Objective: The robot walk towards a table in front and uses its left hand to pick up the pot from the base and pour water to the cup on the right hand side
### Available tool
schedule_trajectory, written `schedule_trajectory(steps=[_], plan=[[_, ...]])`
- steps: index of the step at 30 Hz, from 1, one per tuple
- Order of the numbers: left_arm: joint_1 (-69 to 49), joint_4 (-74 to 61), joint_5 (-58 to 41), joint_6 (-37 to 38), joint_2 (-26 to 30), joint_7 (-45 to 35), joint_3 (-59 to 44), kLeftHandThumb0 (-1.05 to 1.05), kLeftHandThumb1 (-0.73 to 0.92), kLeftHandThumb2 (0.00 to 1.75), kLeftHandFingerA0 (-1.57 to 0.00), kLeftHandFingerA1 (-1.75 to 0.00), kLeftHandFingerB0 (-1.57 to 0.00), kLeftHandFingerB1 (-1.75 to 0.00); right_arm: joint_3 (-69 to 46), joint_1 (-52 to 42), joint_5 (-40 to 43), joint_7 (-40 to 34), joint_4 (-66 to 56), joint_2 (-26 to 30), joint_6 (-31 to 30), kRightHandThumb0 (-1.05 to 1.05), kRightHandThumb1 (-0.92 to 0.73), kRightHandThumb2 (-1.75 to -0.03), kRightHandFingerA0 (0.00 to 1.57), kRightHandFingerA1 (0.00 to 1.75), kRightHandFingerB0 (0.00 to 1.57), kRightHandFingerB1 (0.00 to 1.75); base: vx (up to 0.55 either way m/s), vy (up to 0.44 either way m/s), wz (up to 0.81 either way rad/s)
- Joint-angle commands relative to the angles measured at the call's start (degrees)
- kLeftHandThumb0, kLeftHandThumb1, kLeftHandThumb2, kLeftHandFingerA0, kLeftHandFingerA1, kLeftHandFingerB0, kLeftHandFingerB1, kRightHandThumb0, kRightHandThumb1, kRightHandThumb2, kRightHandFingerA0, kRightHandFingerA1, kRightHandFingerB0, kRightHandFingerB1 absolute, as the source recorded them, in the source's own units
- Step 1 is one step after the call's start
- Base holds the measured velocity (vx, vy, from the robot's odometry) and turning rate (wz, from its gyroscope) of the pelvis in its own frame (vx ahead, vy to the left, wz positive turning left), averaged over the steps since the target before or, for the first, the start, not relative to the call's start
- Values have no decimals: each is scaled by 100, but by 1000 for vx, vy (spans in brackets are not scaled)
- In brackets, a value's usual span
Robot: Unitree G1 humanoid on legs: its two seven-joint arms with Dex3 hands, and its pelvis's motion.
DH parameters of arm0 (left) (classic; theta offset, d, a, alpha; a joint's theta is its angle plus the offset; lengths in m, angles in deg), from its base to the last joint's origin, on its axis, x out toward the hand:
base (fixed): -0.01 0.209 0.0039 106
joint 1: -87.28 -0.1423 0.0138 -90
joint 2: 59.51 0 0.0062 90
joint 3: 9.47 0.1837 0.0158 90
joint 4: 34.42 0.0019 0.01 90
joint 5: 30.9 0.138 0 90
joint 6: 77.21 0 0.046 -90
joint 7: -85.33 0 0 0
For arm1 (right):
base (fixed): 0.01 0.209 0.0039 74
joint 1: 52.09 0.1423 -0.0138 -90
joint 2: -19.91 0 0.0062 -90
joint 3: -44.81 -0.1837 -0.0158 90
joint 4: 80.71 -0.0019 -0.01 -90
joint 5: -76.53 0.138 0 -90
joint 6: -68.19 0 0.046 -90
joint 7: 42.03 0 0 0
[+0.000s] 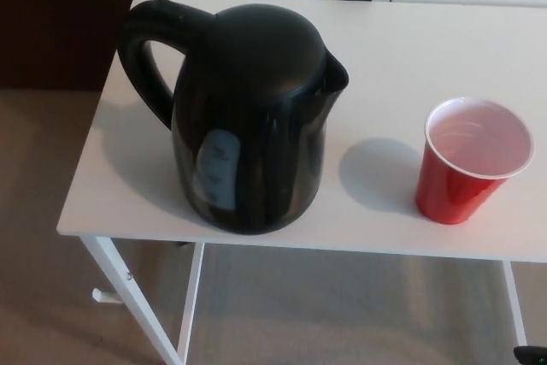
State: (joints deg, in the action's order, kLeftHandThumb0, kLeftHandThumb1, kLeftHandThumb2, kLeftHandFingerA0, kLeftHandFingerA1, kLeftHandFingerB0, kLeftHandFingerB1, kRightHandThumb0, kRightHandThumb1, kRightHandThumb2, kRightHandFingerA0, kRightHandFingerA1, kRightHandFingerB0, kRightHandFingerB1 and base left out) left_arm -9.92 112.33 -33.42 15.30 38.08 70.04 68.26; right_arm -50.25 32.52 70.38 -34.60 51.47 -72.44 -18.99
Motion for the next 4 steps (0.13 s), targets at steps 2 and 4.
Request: schedule_trajectory(steps=[2,4], plan=[[-44,258,478,1175,292,367,376,-40,50,56,-20,-33,-14,-28,-77,-63,84,-104,103,99,358,-38,-51,-67,33,41,34,41,0,0,0],[-38,280,461,1195,293,363,390,-40,50,56,-20,-33,-14,-28,-62,-65,56,-128,95,103,352,-38,-51,-67,33,41,34,41,0,0,0]])
